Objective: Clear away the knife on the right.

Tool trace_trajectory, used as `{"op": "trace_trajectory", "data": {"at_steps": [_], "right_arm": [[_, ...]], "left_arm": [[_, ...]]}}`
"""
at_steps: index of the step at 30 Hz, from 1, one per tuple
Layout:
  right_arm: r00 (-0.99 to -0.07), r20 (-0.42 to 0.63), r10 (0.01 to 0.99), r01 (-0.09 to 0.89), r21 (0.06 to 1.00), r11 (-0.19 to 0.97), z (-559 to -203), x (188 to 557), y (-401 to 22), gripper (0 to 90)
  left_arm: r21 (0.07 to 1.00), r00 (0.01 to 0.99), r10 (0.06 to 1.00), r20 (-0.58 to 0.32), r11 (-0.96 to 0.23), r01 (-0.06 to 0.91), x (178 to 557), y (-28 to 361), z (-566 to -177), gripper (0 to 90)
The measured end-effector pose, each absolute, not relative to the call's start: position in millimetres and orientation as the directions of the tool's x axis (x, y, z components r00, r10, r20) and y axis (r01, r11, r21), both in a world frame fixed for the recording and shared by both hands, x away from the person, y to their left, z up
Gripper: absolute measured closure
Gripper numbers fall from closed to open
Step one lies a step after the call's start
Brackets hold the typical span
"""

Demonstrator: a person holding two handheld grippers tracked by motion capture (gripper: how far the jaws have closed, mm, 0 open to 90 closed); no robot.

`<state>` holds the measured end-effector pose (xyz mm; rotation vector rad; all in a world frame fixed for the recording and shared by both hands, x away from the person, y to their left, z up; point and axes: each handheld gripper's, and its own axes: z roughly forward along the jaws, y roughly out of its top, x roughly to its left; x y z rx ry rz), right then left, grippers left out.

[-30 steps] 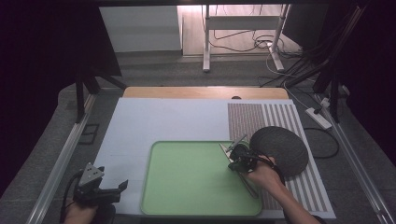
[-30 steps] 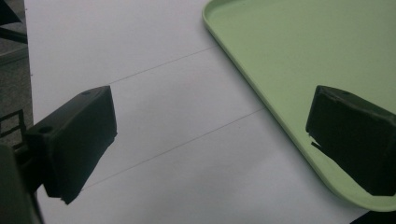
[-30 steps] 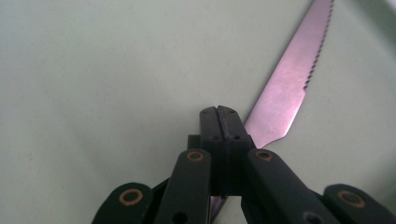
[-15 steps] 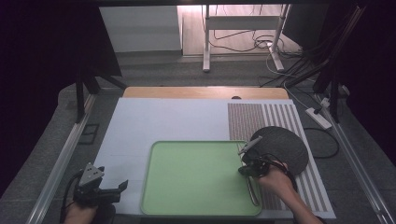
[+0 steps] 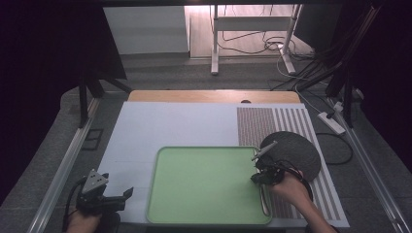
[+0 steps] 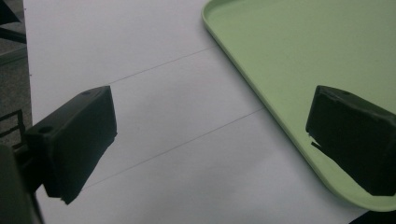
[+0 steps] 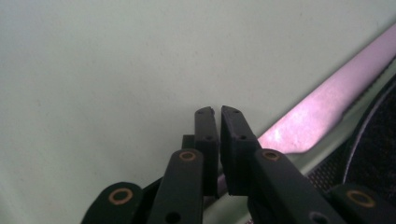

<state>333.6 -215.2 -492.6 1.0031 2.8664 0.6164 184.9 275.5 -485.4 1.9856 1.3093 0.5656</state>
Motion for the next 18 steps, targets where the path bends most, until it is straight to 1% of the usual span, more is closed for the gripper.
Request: {"op": "trace_trajectory", "data": {"at_steps": [4,7,10,14,16,18], "right_arm": [[-0.784,0.095,0.613,0.594,0.402,0.697,-490,334,-213,77.2],[-0.780,0.098,0.618,0.596,0.418,0.686,-488,334,-211,68.1],[-0.777,0.084,0.624,0.594,0.427,0.682,-486,334,-210,61.1],[-0.779,0.078,0.622,0.587,0.437,0.681,-484,333,-210,54.5],[-0.782,0.072,0.619,0.582,0.439,0.684,-483,333,-210,49.8],[-0.781,0.062,0.622,0.579,0.448,0.681,-482,332,-210,47.4]], "left_arm": [[0.741,0.399,0.917,-0.014,-0.258,0.619,185,276,-485,2.8],[0.741,0.400,0.917,-0.013,-0.259,0.619,185,276,-485,2.8],[0.742,0.400,0.917,-0.013,-0.259,0.619,185,276,-485,2.8],[0.740,0.401,0.916,-0.012,-0.261,0.619,185,276,-485,2.8],[0.742,0.400,0.916,-0.013,-0.260,0.618,185,276,-485,2.8],[0.741,0.401,0.916,-0.012,-0.262,0.619,185,275,-485,2.8]]}}
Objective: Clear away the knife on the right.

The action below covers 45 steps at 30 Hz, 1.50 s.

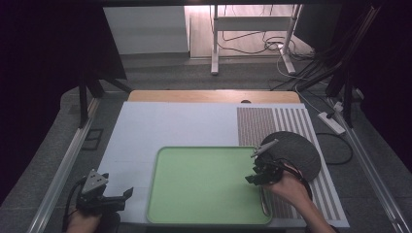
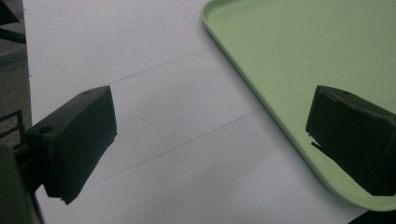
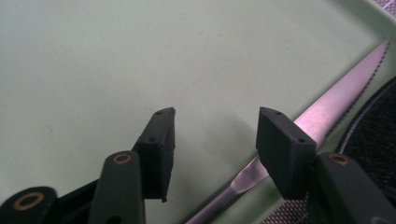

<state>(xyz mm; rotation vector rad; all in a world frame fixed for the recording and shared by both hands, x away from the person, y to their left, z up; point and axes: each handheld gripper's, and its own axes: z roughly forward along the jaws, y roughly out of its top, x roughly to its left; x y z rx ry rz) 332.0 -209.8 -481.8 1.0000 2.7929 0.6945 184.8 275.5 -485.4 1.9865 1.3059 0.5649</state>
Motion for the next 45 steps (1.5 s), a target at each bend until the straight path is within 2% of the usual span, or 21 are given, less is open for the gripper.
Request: {"op": "trace_trajectory", "data": {"at_steps": [11,21,25,30,33,45], "right_arm": [[-0.762,0.033,0.647,0.576,0.490,0.654,-475,331,-214,25.3],[-0.766,0.014,0.642,0.557,0.513,0.653,-471,329,-217,18.5],[-0.763,0.011,0.647,0.555,0.526,0.645,-472,329,-220,12.1],[-0.758,-0.008,0.652,0.548,0.534,0.644,-473,328,-223,9.3],[-0.757,-0.010,0.654,0.545,0.542,0.639,-474,327,-226,3.8],[-0.734,-0.027,0.679,0.534,0.594,0.601,-469,318,-235,0.0]], "left_arm": [[0.740,0.402,0.916,-0.011,-0.263,0.619,185,275,-485,2.8],[0.740,0.402,0.915,-0.011,-0.263,0.619,185,275,-485,2.8],[0.740,0.402,0.915,-0.012,-0.263,0.619,185,275,-485,2.8],[0.740,0.403,0.915,-0.011,-0.263,0.619,185,275,-485,2.8],[0.740,0.402,0.915,-0.013,-0.262,0.619,185,276,-485,2.8],[0.740,0.402,0.916,-0.014,-0.260,0.620,185,276,-485,2.8]]}}
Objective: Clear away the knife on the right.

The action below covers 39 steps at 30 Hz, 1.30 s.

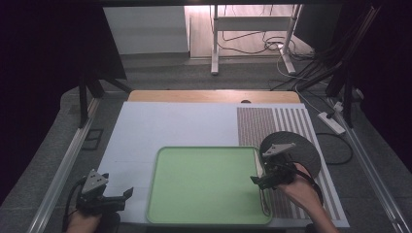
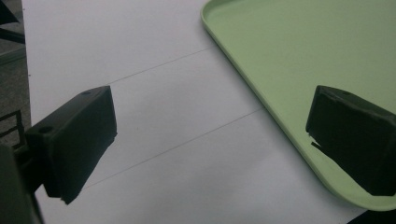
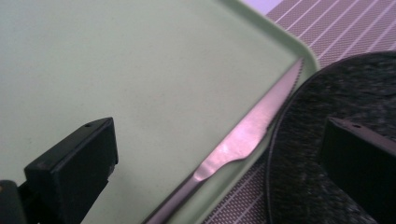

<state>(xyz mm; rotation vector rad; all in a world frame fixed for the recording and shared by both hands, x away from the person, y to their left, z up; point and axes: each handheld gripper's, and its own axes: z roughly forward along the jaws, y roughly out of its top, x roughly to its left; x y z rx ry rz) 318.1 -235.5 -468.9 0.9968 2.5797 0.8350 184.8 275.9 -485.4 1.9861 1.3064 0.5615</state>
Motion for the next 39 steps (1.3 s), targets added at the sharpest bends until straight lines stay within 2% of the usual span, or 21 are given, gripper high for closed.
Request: {"op": "trace_trajectory", "data": {"at_steps": [4,39], "right_arm": [[-0.716,-0.057,0.696,0.522,0.618,0.588,-466,313,-237,0.0],[-0.669,-0.013,0.744,0.559,0.651,0.514,-473,291,-265,0.0]], "left_arm": [[0.741,0.402,0.916,-0.015,-0.260,0.620,185,276,-485,2.8],[0.743,0.402,0.915,-0.021,-0.255,0.619,185,277,-485,2.8]]}}
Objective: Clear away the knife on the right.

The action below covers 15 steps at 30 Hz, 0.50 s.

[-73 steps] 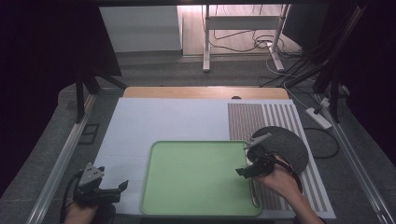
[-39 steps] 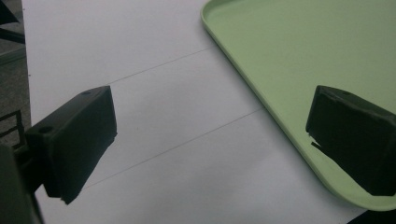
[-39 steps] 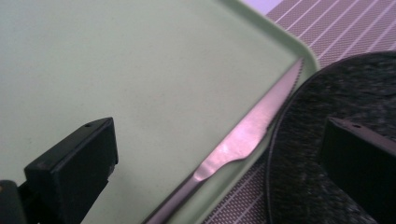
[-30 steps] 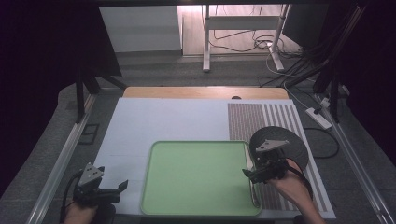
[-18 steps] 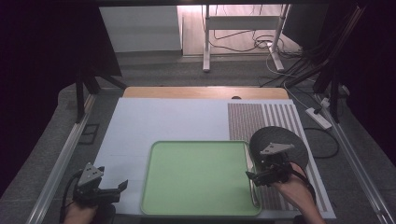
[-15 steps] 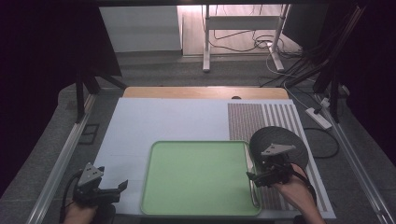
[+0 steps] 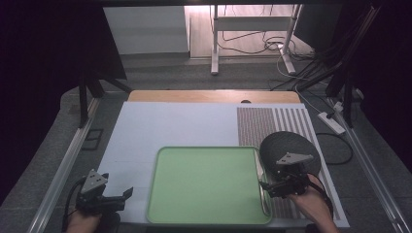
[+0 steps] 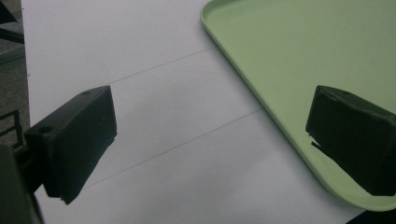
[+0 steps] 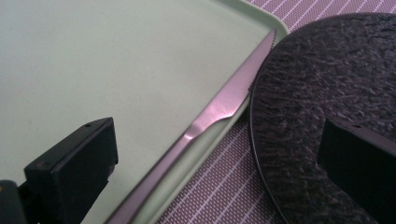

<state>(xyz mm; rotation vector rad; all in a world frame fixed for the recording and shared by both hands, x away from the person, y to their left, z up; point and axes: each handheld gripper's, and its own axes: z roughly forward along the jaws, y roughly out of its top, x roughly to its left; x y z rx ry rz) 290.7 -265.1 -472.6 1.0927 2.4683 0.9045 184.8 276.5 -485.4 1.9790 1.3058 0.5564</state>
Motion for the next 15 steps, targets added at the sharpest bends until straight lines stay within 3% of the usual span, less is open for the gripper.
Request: {"op": "trace_trajectory", "data": {"at_steps": [15], "right_arm": [[-0.631,-0.002,0.776,0.583,0.659,0.475,-473,280,-283,0.0]], "left_arm": [[0.744,0.402,0.916,-0.023,-0.253,0.618,185,277,-486,2.8]]}}
